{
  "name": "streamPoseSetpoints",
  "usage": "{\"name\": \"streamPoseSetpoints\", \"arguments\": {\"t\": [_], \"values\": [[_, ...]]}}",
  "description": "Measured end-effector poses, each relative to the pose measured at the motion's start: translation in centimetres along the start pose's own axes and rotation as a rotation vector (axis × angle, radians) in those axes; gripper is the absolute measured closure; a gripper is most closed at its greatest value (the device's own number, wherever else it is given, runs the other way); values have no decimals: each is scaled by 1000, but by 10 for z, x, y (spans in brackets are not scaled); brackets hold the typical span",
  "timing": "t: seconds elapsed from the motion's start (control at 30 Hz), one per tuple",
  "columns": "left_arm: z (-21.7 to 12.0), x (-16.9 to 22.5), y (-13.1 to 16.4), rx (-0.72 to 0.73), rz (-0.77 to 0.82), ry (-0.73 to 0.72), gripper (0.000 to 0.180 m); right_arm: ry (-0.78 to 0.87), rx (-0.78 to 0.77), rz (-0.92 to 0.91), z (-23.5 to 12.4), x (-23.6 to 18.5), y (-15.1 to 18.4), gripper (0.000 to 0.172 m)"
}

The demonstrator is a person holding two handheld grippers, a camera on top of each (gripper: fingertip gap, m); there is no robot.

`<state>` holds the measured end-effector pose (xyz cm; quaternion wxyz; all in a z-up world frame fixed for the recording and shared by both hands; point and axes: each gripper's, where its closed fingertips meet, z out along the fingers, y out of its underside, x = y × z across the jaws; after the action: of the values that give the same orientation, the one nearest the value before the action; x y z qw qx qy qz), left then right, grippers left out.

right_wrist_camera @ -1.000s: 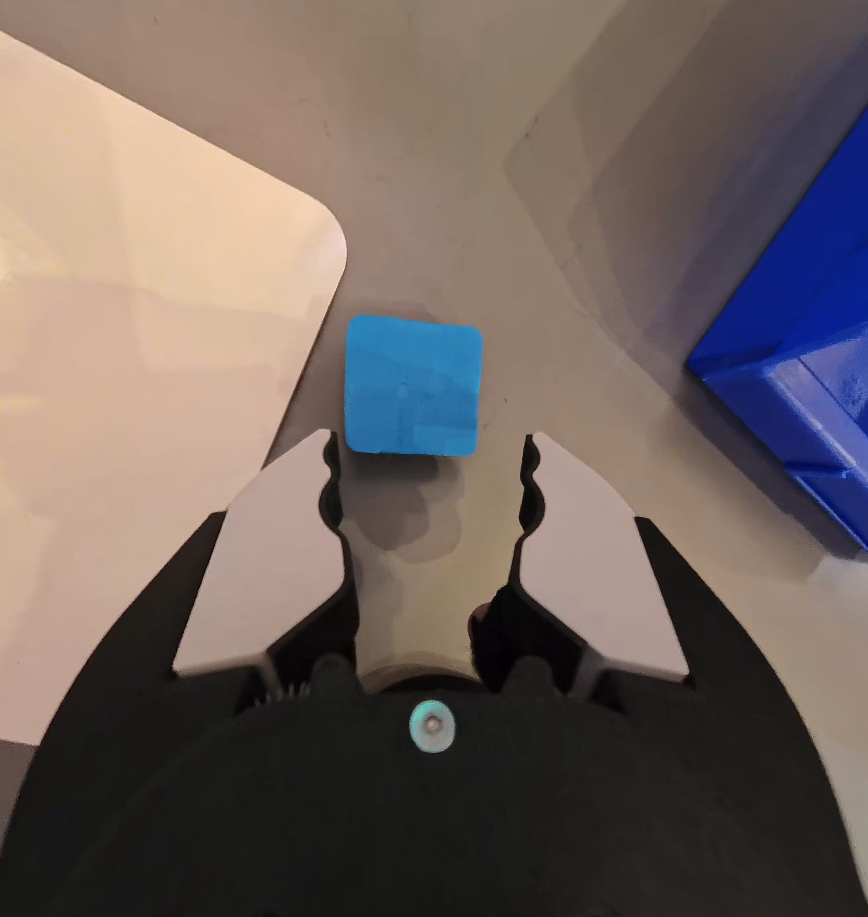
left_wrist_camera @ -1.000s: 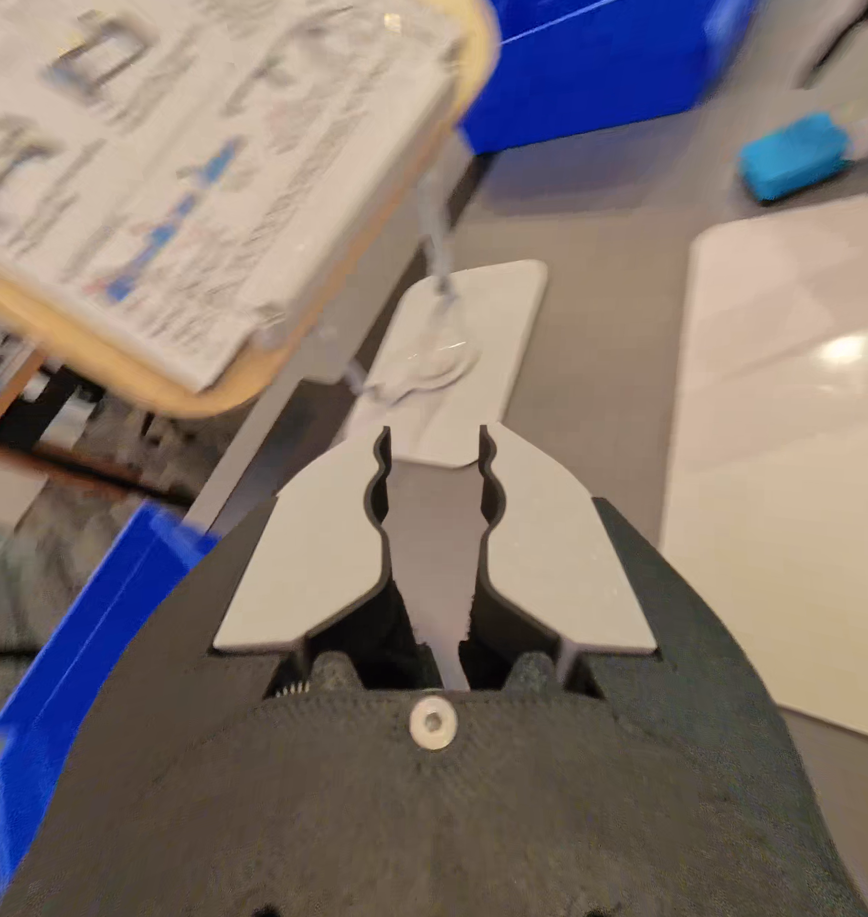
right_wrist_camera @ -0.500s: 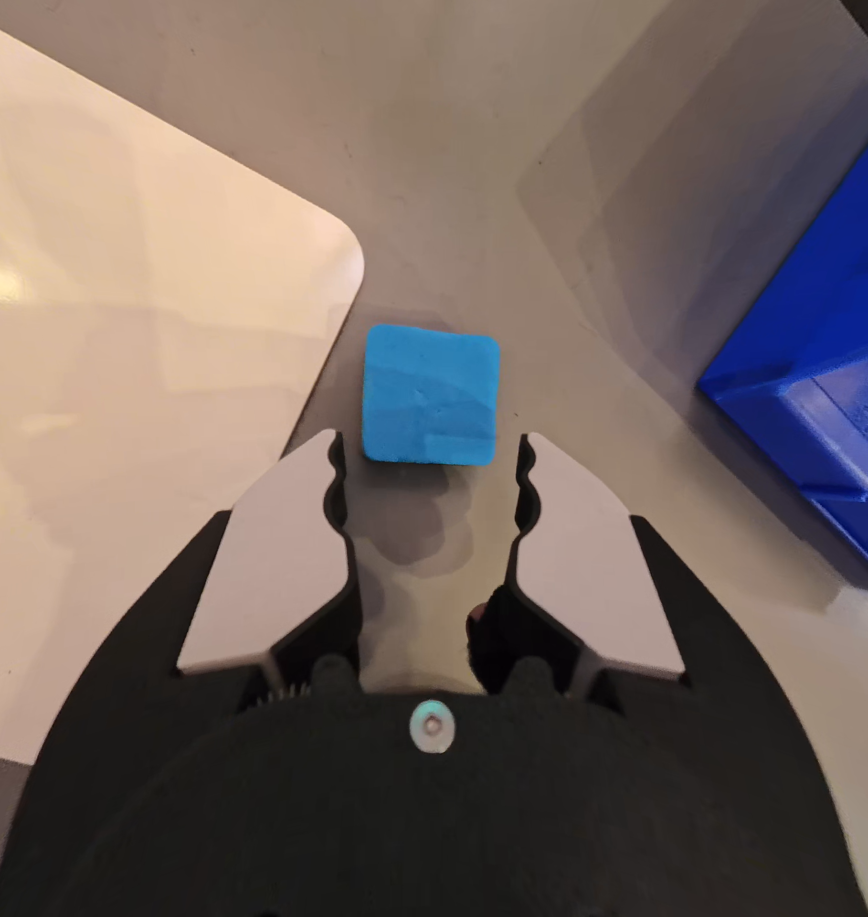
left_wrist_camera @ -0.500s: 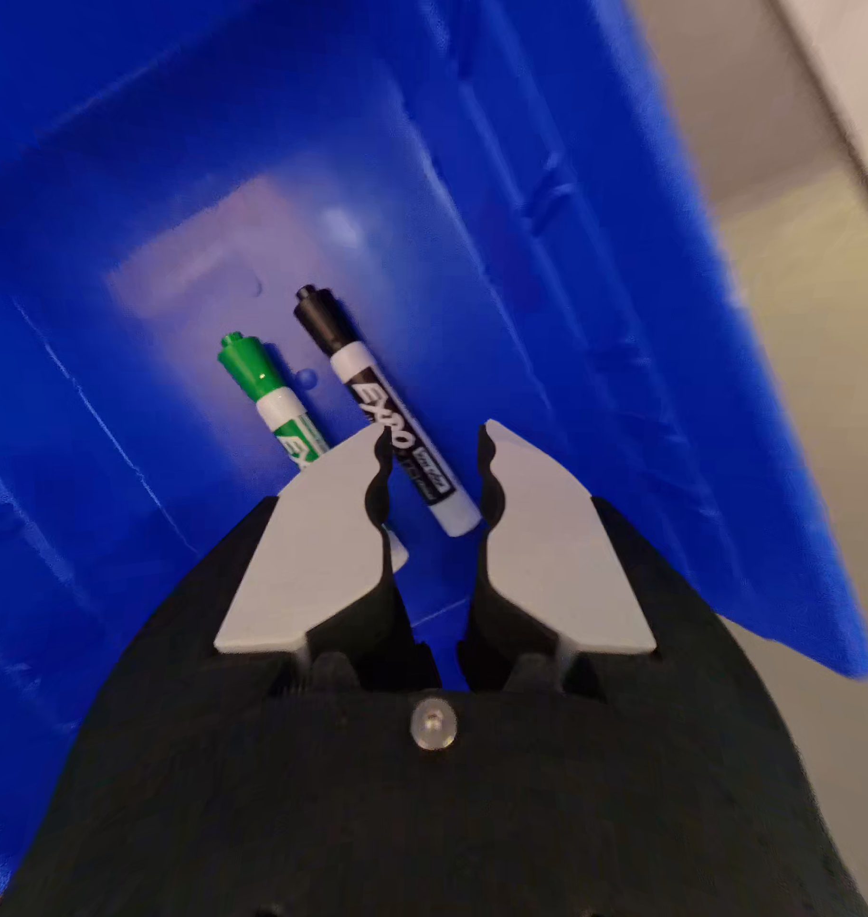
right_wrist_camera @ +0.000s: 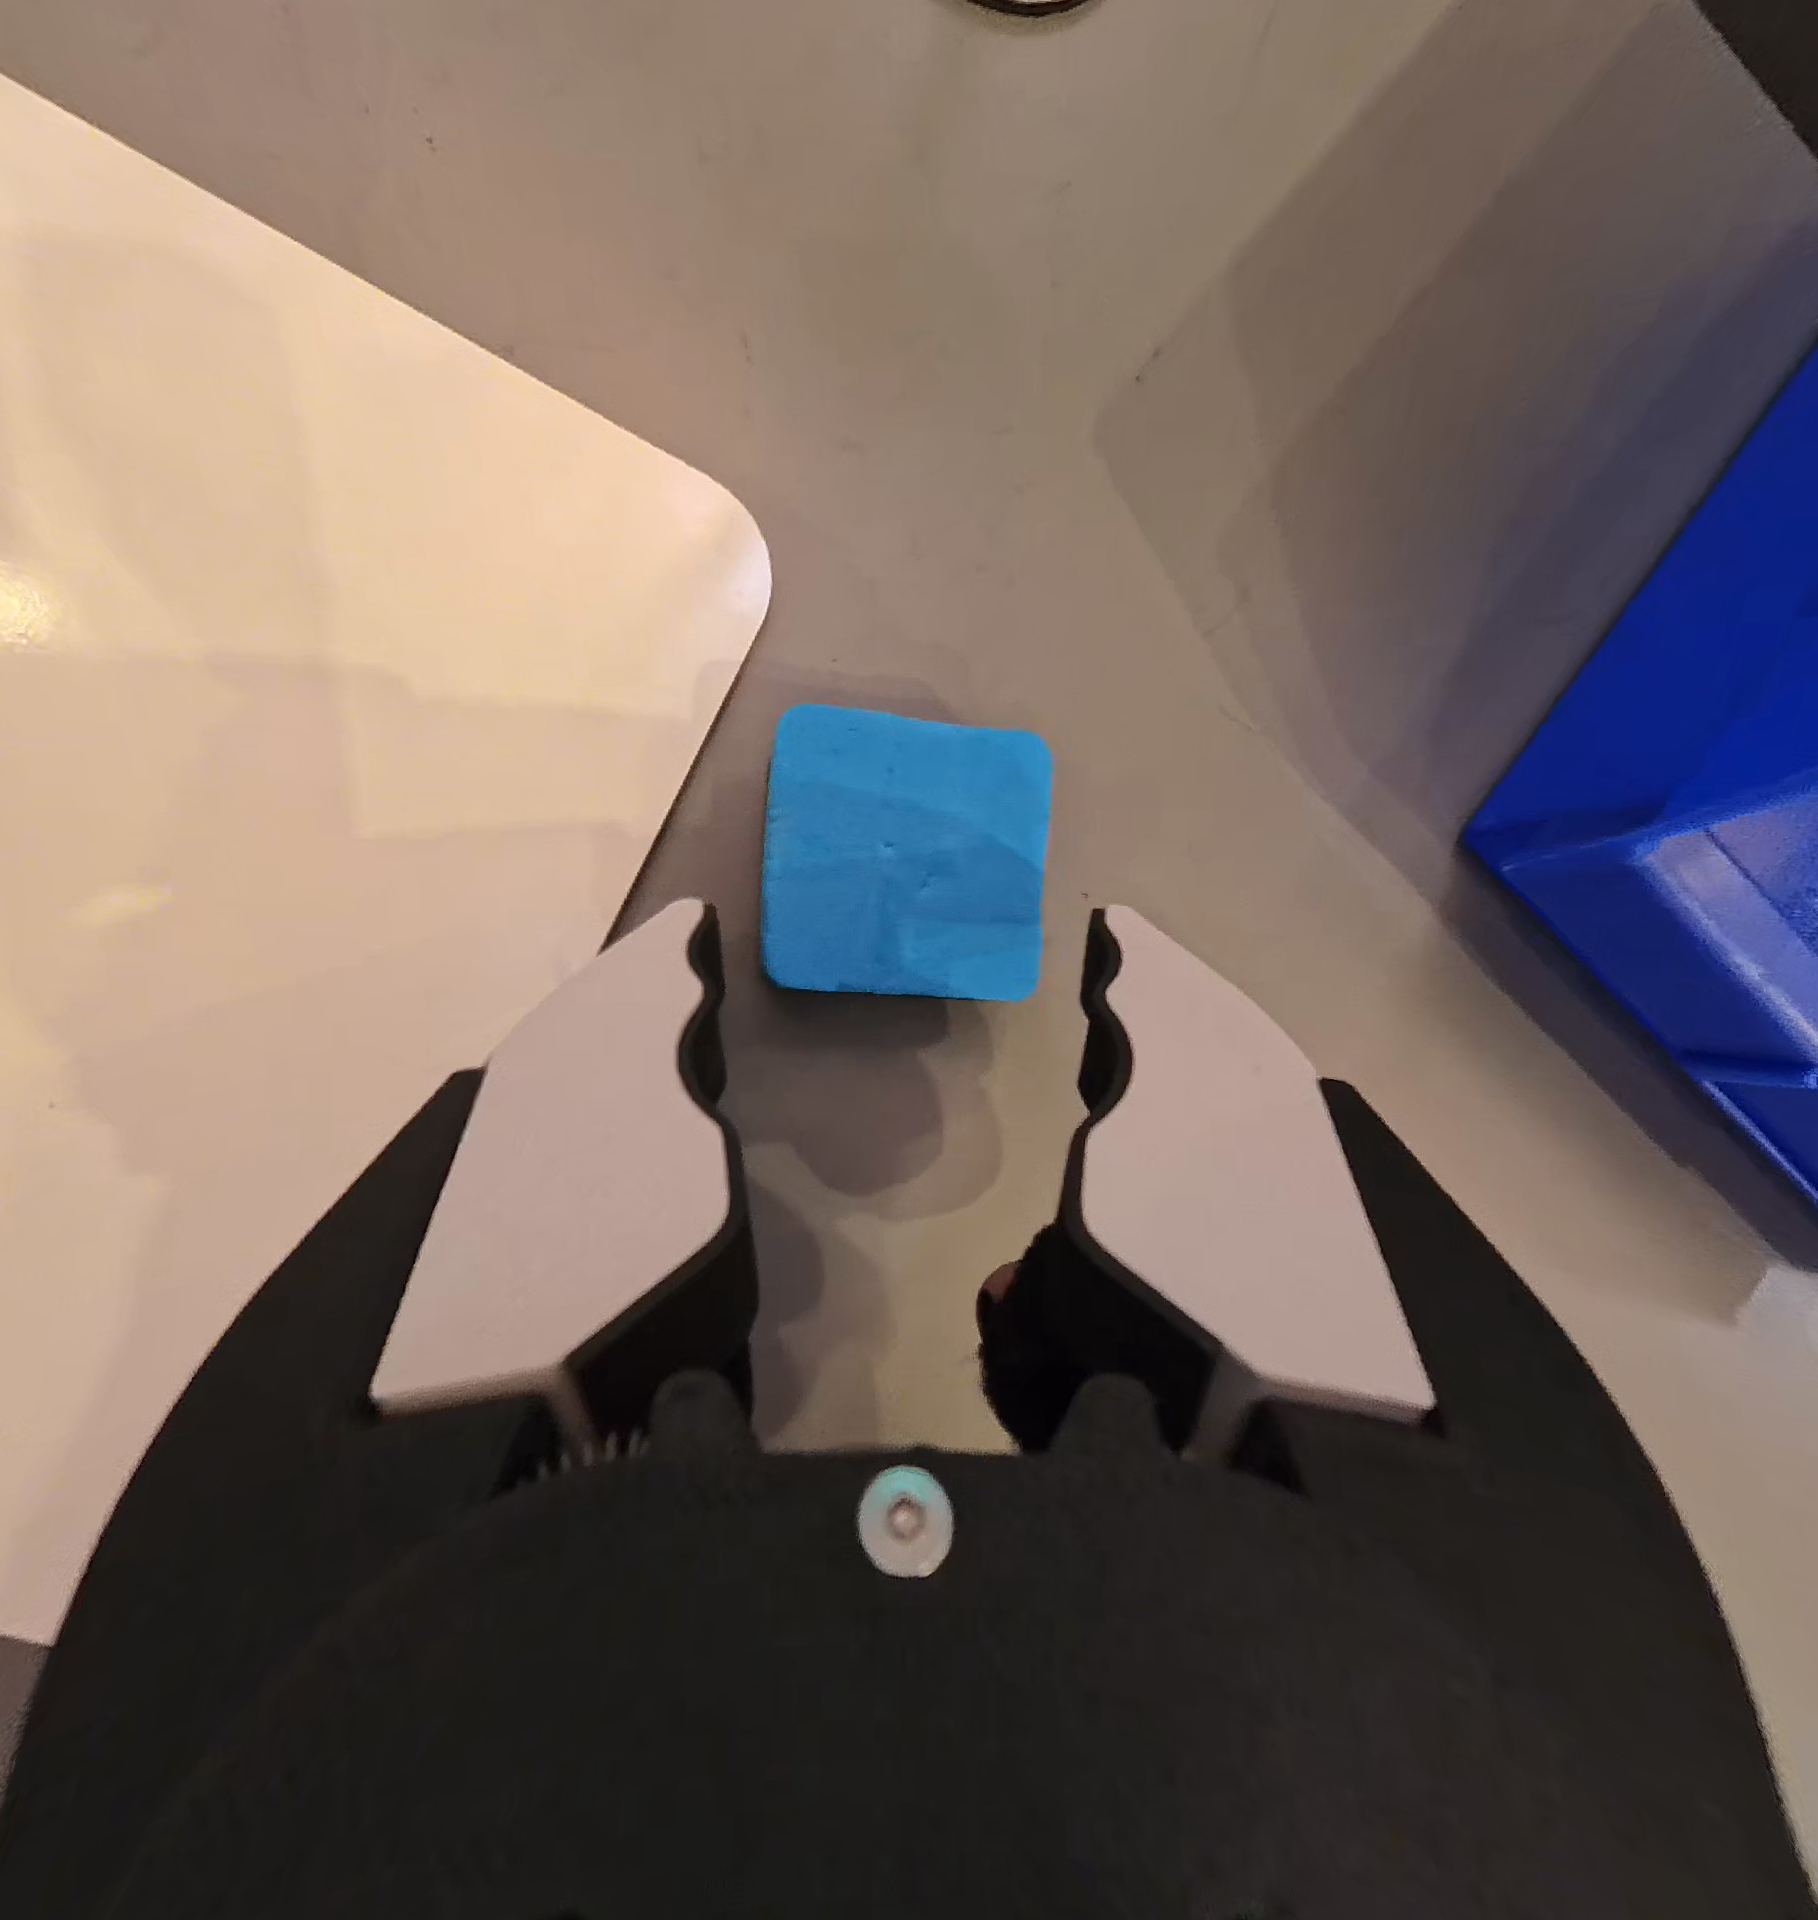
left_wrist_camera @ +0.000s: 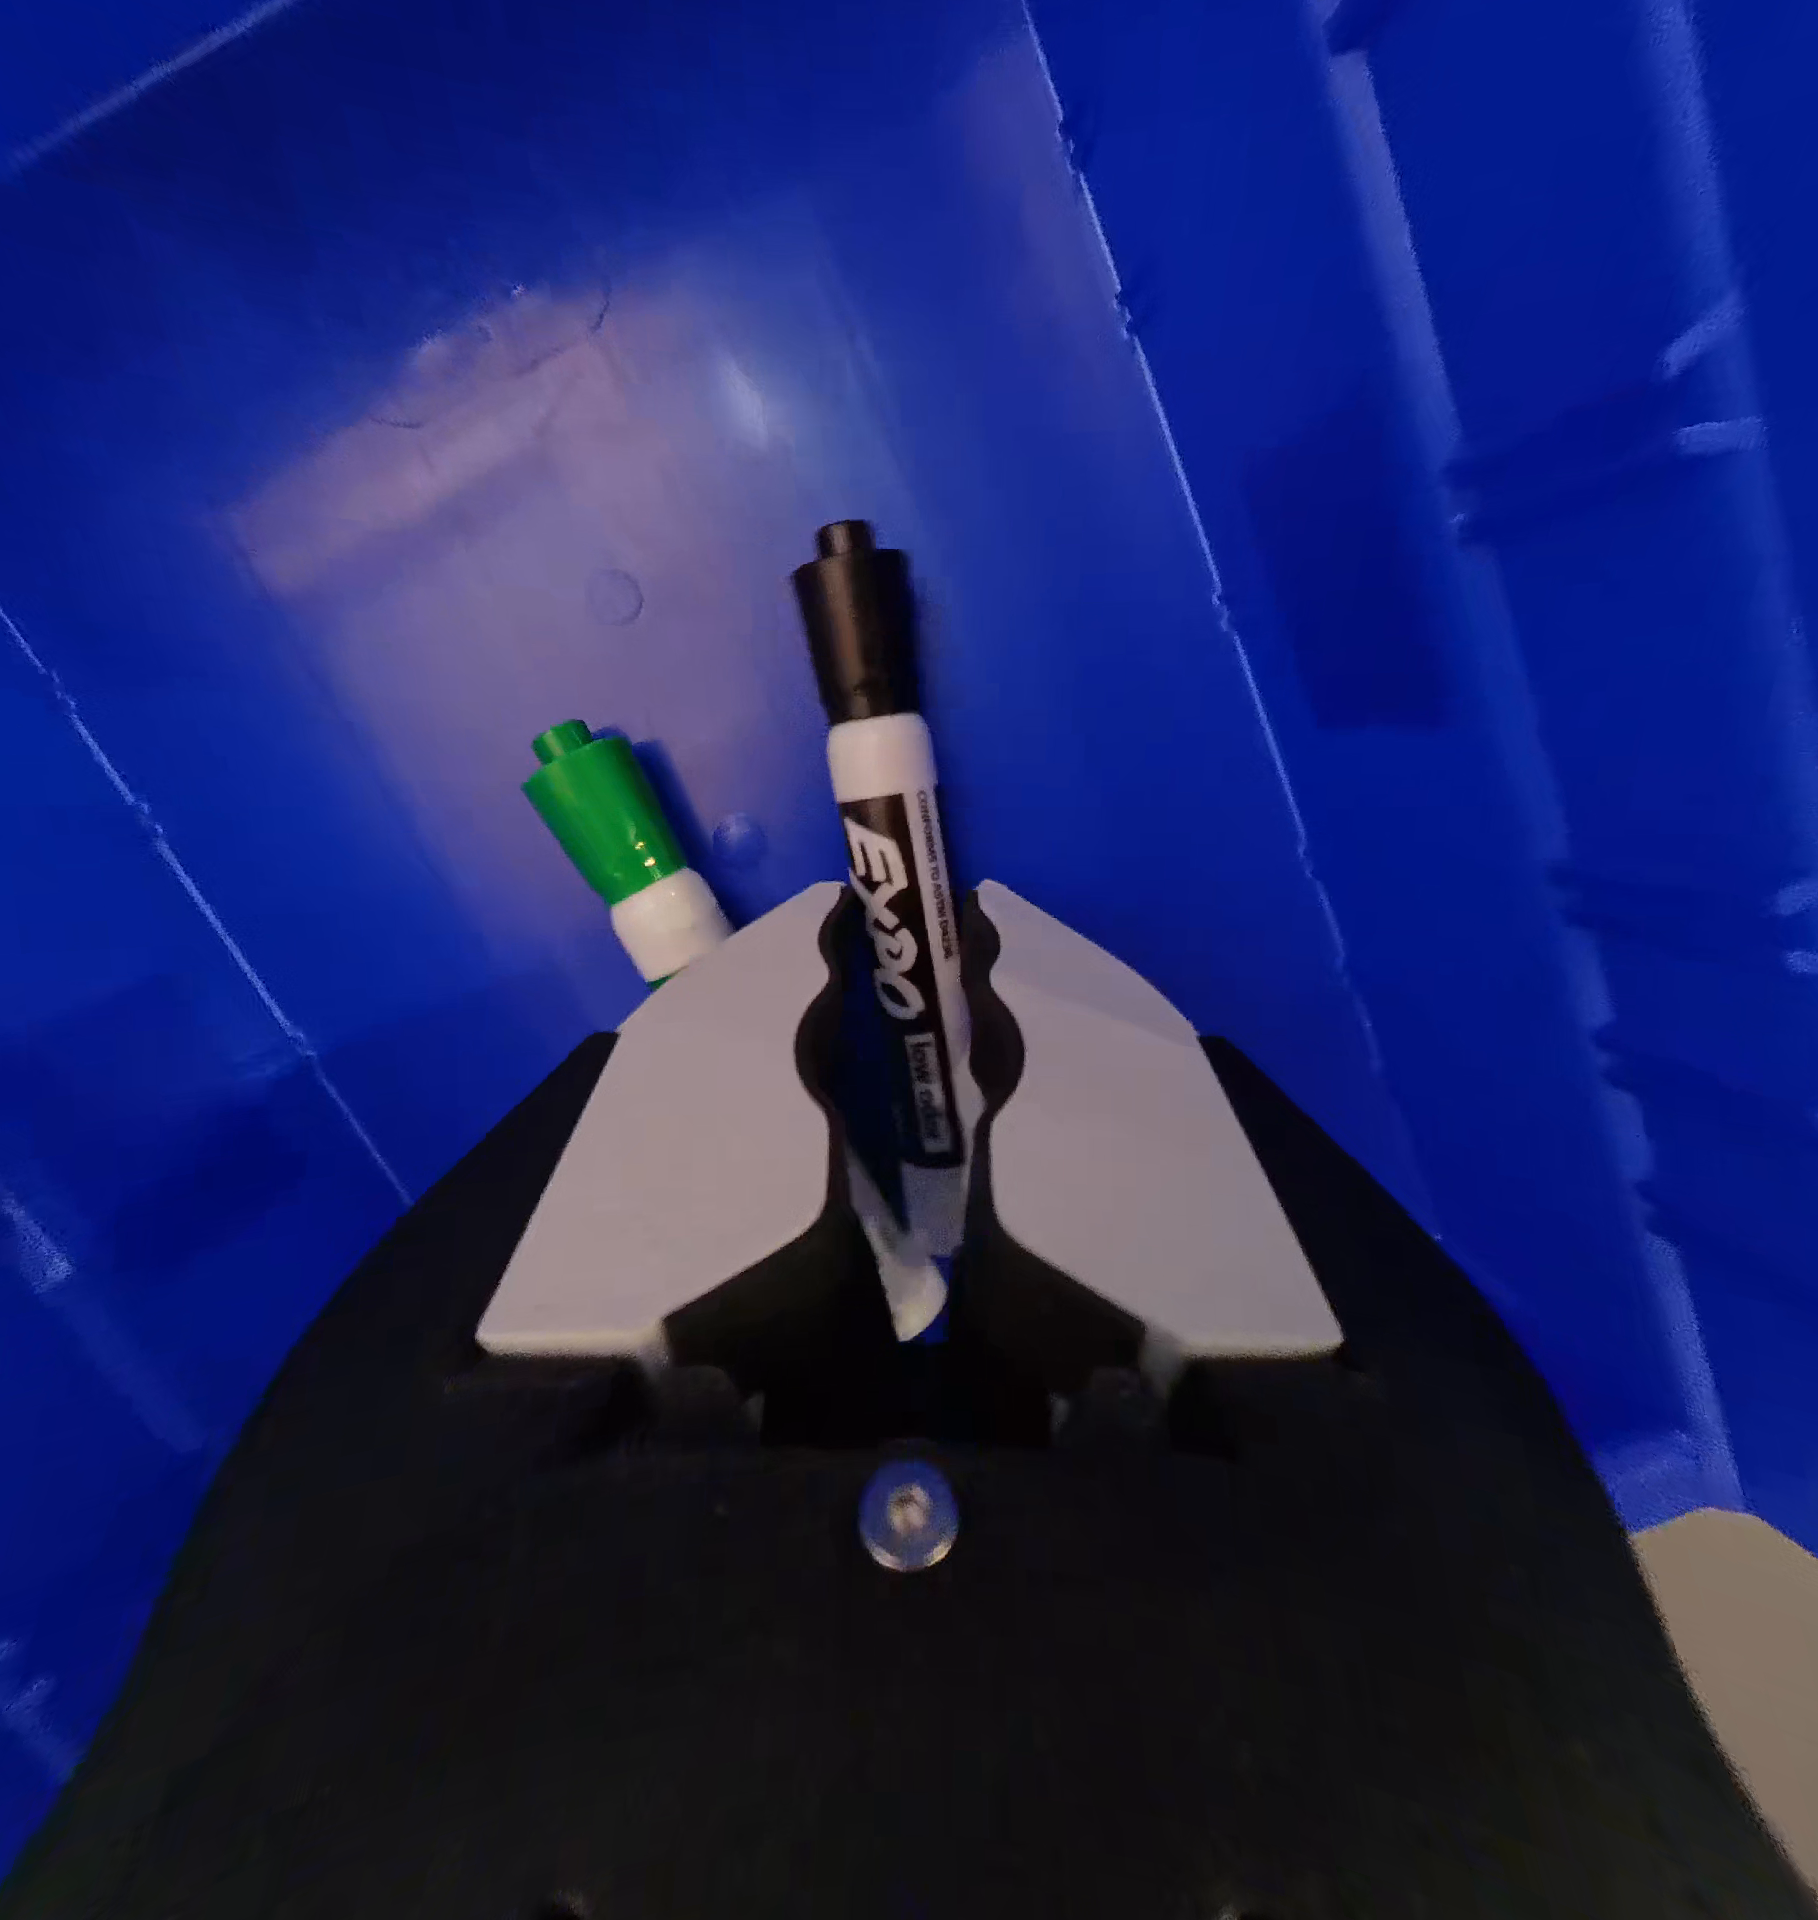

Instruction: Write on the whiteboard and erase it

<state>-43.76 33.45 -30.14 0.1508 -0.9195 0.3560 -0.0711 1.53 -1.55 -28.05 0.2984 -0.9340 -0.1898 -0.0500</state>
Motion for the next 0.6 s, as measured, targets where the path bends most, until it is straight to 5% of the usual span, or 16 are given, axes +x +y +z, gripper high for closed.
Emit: {"name": "streamPoseSetpoints", "arguments": {"t": [0.2,0.33,0.6], "values": [[-33,9,-14,234,-28,56,162,-1,62,28,-13,4,-10,103],[-99,45,-34,543,-42,210,161,59,223,-3,-40,7,-44,102],[-223,223,-49,1043,78,794,162,126,909,-212,-128,-74,-175,109]]}}
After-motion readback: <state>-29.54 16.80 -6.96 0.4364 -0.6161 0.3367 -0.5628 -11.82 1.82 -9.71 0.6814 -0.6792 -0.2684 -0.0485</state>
